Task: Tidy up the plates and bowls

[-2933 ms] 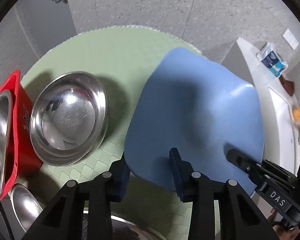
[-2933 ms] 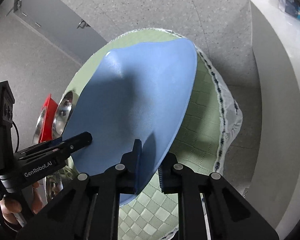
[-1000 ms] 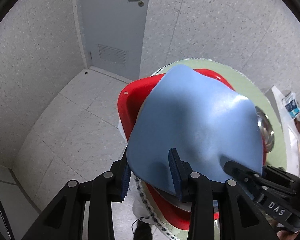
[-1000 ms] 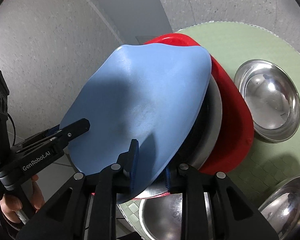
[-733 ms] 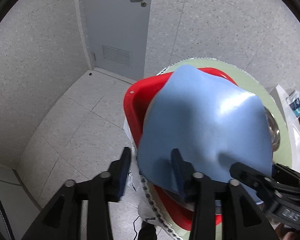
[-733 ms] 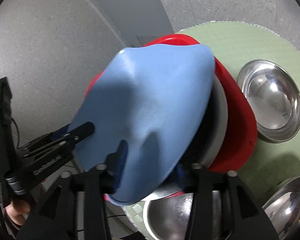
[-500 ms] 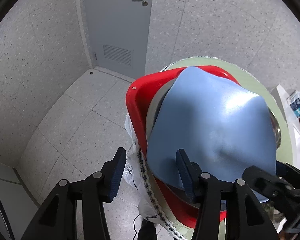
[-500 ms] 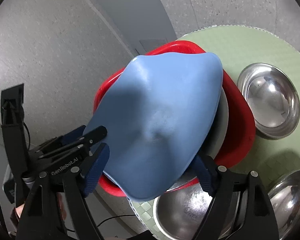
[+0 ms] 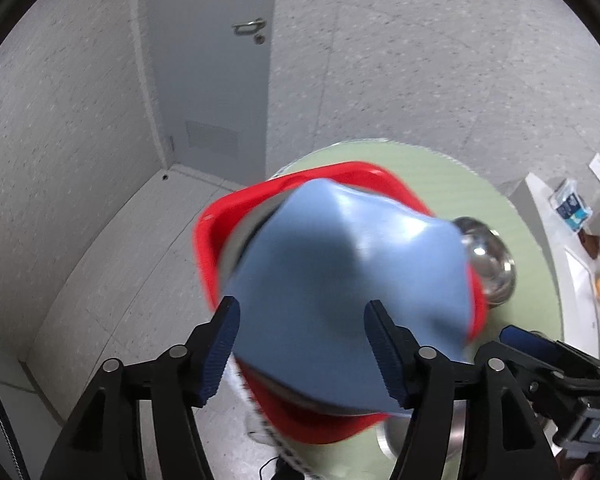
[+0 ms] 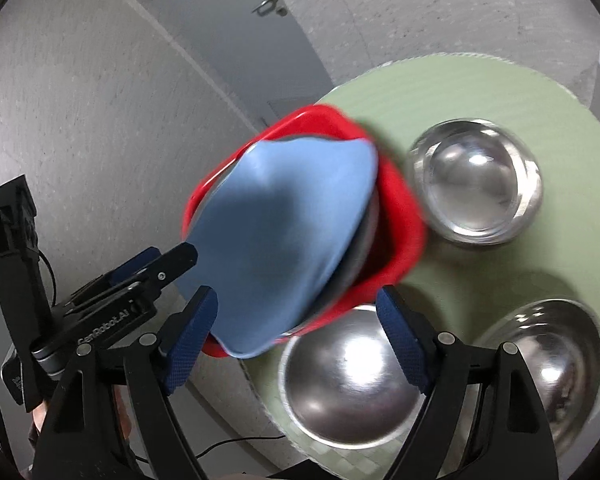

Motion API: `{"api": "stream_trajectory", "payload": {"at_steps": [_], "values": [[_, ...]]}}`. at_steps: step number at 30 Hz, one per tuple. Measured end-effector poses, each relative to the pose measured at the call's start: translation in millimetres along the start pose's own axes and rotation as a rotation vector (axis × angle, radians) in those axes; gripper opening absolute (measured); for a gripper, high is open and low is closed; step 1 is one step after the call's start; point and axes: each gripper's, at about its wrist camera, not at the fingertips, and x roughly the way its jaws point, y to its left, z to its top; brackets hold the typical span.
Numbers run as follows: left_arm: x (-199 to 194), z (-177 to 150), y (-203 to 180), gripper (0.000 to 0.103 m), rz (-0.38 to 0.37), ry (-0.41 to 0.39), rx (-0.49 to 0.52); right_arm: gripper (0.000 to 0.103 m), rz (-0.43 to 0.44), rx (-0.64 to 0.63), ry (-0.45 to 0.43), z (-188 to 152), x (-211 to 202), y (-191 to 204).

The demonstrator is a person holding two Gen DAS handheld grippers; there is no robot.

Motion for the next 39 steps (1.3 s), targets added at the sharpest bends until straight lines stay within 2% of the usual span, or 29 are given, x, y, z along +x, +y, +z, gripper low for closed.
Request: {"api": "stream_trajectory", "payload": {"at_steps": [5, 6, 12, 17, 23, 27, 32, 34, 36, 38, 39], "values": [[-2, -4, -42, 0.067, -0.028, -0.012, 0.033, 0.083, -0.031, 0.030, -0.066, 12, -35, -40], [-2, -4, -52, 0.067, -0.067, -0.024, 0.053, 0.083, -0.042, 0.034, -0.080, 16, -42, -50], [7, -1, -114, 0.074, -0.054, -0.035, 0.079, 0.083, -0.079, 0.058, -0.122, 41, -70, -109], [31, 9, -168, 0.076, -0.006, -0.028, 0.094, 0.083, -0.080, 0.054, -0.069, 63, -59, -150], [72, 28, -217, 0.076, 0.116, 0.007, 0.134, 0.083, -0.031, 0.022, 0.031, 81, -19, -180], [95, 37, -236, 0.076, 0.184, 0.036, 0.188, 0.067, -0.004, 0.024, 0.104, 85, 16, -192], [133, 53, -258, 0.076, 0.227, 0.080, 0.232, 0.046, 0.066, 0.038, 0.172, 85, 47, -205], [148, 57, -263, 0.076, 0.241, 0.103, 0.243, 0.025, 0.085, 0.021, 0.171, 87, 48, -206], [161, 59, -270, 0.077, 0.256, 0.110, 0.255, 0.017, 0.092, 0.026, 0.186, 87, 52, -211], [170, 62, -276, 0.075, 0.275, 0.112, 0.272, 0.014, 0.115, 0.039, 0.183, 86, 52, -217], [172, 62, -279, 0.071, 0.271, 0.111, 0.279, 0.013, 0.121, 0.044, 0.182, 86, 53, -219]]}}
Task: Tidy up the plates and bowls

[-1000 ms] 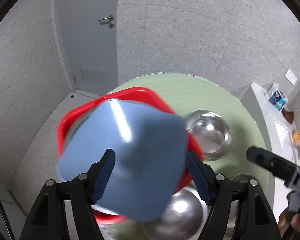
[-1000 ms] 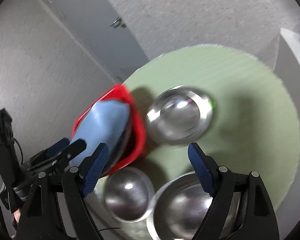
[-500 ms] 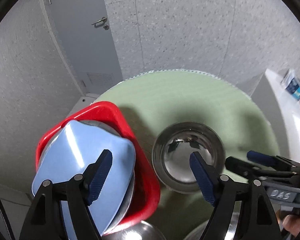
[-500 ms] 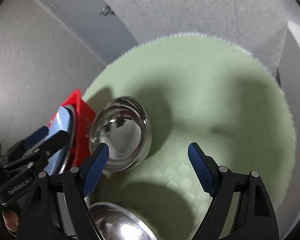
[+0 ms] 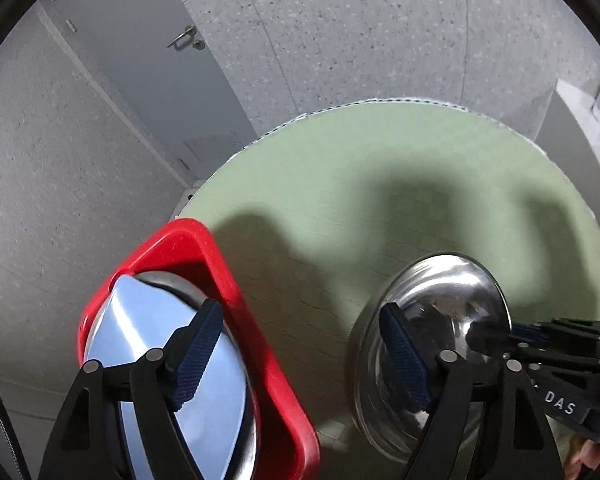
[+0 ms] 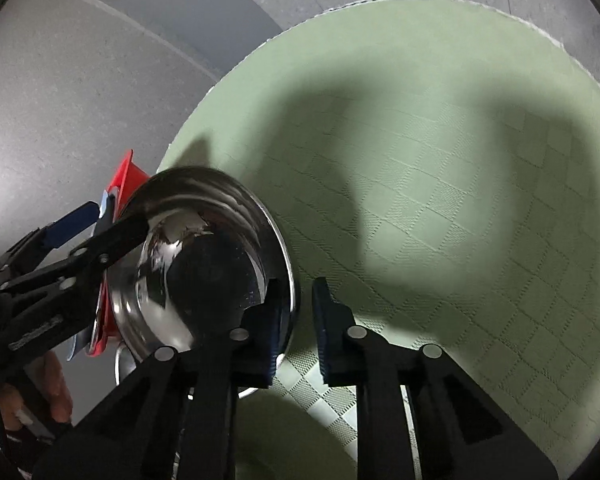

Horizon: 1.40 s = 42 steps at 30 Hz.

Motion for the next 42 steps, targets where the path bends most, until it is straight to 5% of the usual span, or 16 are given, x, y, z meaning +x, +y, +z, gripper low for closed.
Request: {"api": "stream_trajectory", "payload": {"at_steps": [3, 10, 22, 32, 42], "values": [[13, 4, -10, 0.037, -0.068, 0.023, 0.014, 0.013, -0.007, -0.007, -0.008, 0, -1, 1], [28, 12, -27, 0.013, -0.139, 0.022, 0.069, 0.007, 0.037, 0.041, -0.038, -4, -2, -5], [1, 10, -7, 0.013, -0.261, -0.106, 0.114, 0.007, -0.039, 0.077, -0.196, -28, -49, 16], [-75, -51, 62, 0.013, -0.417, -0.238, 0.144, 0.008, -0.150, 0.079, -0.362, -72, -104, 69], [-111, -120, 117, 0.013, -0.510, -0.243, 0.221, 0.008, -0.262, 0.134, -0.415, -133, -128, 105]]}}
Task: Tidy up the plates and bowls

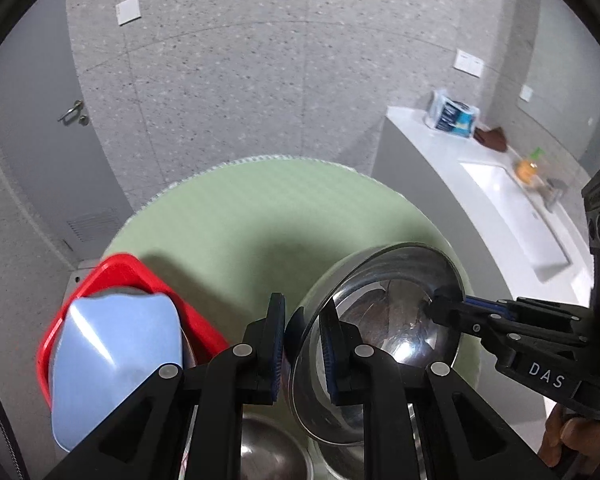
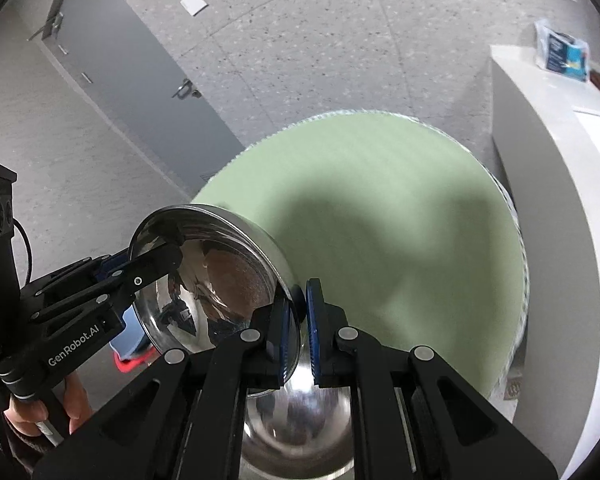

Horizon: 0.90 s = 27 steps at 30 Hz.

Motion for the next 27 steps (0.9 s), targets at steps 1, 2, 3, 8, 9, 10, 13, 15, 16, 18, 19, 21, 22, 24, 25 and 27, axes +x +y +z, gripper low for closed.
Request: {"api": "stream_trajectory", "payload": {"at_steps": [1, 2, 3, 8, 9, 10, 13, 15, 16, 18, 19, 21, 22, 24, 25, 27], "values": [[-4, -6, 2, 0.013, -0.008, 0.008, 0.002, 0.008, -0.013, 0.004, 0.003, -6, -3, 1], [-6, -12, 3, 0.013, -0.016, 0.015, 0.006, 0.008, -0.022, 0.006, 0.006, -9, -4, 0], [-8, -14, 4, 0.013, -0.021, 0.023, 0.010, 0.008, -0.032, 0.009, 0.010, -14, -6, 0], [-8, -27, 4, 0.013, -0.049, 0.067, 0.014, 0.008, -0.079, 0.022, 0.028, -37, -10, 1], [-8, -31, 6, 0.013, -0.055, 0.075, 0.015, 0.008, -0.089, 0.022, 0.028, -39, -11, 2], [-6, -29, 7, 0.013, -0.059, 0.081, 0.014, 0.008, -0.104, 0.019, 0.031, -44, -12, 3], [-3, -31, 11, 0.013, -0.071, 0.105, 0.011, 0.008, -0.134, 0.005, 0.038, -52, -12, 3], [-1, -32, 13, 0.013, -0.072, 0.118, 0.013, 0.008, -0.154, -0.005, 0.045, -58, -10, 5], [0, -34, 14, 0.013, -0.075, 0.123, 0.012, 0.008, -0.166, -0.012, 0.051, -61, -10, 8], [0, -36, 17, 0.013, -0.074, 0.133, 0.012, 0.008, -0.186, -0.024, 0.055, -64, -8, 10], [0, -36, 17, 0.013, -0.071, 0.134, 0.016, 0.008, -0.191, -0.024, 0.056, -66, -7, 10], [5, -34, 13, 0.013, -0.074, 0.139, 0.018, 0.008, -0.199, -0.025, 0.060, -67, -5, 9], [8, -33, 11, 0.013, -0.077, 0.144, 0.016, 0.008, -0.207, -0.028, 0.062, -67, -4, 9], [14, -32, 9, 0.013, -0.075, 0.151, 0.013, 0.008, -0.219, -0.031, 0.071, -69, -2, 8], [17, -31, 8, 0.013, -0.076, 0.154, 0.012, 0.008, -0.223, -0.031, 0.073, -69, 0, 7], [23, -29, 6, 0.013, -0.074, 0.160, 0.006, 0.008, -0.239, -0.040, 0.080, -70, 2, 6]]}}
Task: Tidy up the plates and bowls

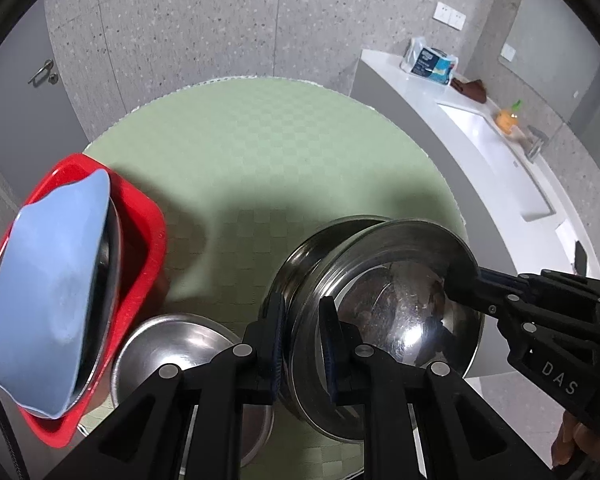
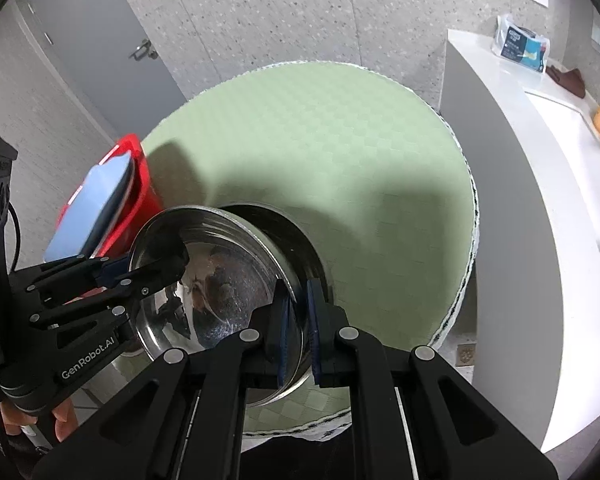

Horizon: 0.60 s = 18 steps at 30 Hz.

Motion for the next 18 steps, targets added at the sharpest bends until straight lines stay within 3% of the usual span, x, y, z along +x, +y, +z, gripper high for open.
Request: {"api": "stream_trajectory", "payload": {"at_steps": [9, 14, 18], "values": [[24, 6, -7, 0.014, 0.022, 0.026, -0.048, 0.011, -0.017, -0.058, 0.028, -3, 15, 2], [29, 3, -16, 0.021, 0.041, 0.019, -0.087, 0.011, -0.002, -0.093, 0.033, -2, 18, 1], [27, -3, -22, 0.041, 0.030, 0.012, -0.133, 0.018, 0.035, -0.111, 0.040, 0, 19, 0]]}}
